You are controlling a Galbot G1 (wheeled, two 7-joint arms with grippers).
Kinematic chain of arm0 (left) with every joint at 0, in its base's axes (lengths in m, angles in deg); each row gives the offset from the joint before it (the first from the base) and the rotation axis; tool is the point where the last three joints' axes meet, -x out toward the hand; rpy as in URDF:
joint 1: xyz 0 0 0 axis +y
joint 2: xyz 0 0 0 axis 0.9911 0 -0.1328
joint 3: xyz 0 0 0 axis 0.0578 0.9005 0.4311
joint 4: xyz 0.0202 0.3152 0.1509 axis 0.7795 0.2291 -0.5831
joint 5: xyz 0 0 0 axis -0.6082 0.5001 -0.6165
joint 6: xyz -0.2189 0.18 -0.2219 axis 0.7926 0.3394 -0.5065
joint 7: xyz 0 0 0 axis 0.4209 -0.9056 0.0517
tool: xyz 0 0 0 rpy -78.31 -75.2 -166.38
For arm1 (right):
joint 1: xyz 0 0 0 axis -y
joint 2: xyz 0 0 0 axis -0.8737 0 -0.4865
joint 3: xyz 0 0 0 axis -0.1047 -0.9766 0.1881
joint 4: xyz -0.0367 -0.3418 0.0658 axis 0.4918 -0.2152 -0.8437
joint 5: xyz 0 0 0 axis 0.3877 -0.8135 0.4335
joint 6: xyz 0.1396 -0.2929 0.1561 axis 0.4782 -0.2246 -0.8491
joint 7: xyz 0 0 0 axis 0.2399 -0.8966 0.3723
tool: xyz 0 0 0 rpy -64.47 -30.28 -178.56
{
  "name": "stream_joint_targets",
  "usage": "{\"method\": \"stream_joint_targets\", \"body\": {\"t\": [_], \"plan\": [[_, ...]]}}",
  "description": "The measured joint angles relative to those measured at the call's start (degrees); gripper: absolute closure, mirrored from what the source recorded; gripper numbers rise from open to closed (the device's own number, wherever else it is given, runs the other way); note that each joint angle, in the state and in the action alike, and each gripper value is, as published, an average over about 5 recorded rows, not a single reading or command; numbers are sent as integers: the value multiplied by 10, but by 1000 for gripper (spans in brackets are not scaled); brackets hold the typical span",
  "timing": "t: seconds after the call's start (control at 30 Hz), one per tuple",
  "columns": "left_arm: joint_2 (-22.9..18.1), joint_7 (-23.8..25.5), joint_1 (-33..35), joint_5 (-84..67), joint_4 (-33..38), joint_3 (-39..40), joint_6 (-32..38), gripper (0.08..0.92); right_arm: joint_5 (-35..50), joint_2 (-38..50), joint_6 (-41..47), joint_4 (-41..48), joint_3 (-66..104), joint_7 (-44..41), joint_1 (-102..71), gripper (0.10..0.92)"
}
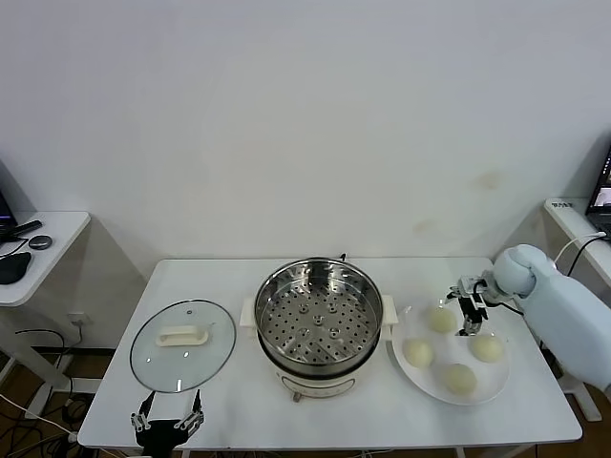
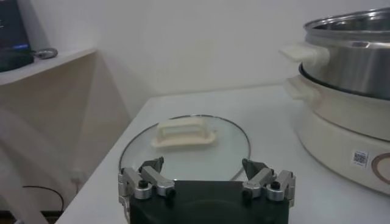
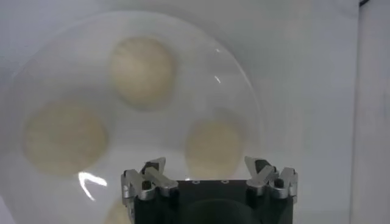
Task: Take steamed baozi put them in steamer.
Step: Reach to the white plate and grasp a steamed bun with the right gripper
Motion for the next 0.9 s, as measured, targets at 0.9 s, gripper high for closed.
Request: {"method": "stream_joint_targets", "body": {"t": [0.9], "plan": [[-1, -1, 2, 0, -6, 5, 0, 177, -20, -45, -5, 69, 4, 22, -1, 214]]}}
